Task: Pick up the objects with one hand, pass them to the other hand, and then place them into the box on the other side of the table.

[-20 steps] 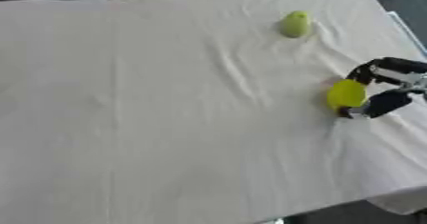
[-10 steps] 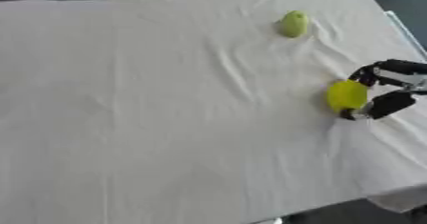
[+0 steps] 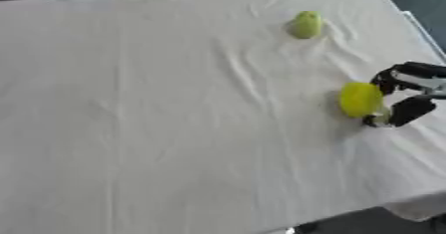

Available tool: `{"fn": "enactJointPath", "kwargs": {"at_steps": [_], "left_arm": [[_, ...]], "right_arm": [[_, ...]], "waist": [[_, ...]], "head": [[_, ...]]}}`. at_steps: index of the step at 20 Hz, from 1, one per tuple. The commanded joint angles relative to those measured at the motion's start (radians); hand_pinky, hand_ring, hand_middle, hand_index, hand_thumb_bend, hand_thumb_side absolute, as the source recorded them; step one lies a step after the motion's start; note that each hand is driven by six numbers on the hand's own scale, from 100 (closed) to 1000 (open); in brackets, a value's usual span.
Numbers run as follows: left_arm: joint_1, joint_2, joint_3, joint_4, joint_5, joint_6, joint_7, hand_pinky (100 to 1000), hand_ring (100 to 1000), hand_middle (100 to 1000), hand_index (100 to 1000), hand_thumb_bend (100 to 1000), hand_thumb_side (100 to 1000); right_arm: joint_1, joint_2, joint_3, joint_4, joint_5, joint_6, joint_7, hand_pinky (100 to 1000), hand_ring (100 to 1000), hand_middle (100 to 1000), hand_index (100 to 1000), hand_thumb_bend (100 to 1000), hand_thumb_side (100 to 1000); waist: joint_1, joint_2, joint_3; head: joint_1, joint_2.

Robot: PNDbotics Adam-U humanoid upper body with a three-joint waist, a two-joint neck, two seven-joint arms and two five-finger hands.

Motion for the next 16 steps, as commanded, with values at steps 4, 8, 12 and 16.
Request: {"fn": "enactJointPath", "kwargs": {"at_steps": [4,8,12,16], "left_arm": [[-0.011,0.023,0.017,-0.012,-0.003,0.001,-0.001,747,705,646,736,639,448],[-0.011,0.022,0.016,-0.014,-0.003,0.0,0.0,747,706,647,736,640,448],[-0.011,0.023,0.017,-0.014,-0.009,0.0,0.001,748,706,647,737,641,446],[-0.011,0.024,0.018,-0.014,-0.012,0.0,-0.001,747,705,646,736,641,446]], "right_arm": [[-0.011,-0.028,-0.011,-0.01,-0.054,0.031,-0.084,743,639,505,657,351,173],[-0.001,-0.03,-0.007,-0.021,-0.115,0.047,-0.128,739,627,493,643,334,197],[0.013,-0.037,-0.008,-0.038,-0.109,0.029,-0.089,781,717,620,795,508,342],[0.01,-0.044,-0.012,-0.04,-0.061,-0.015,0.004,833,801,727,898,462,267]], "waist": [[-0.001,-0.015,0.001],[-0.003,-0.016,0.001],[-0.006,-0.017,0.001],[-0.007,-0.018,0.003]], "head": [[-0.005,-0.006],[-0.003,-0.008],[-0.001,-0.008],[0.001,-0.008]]}}
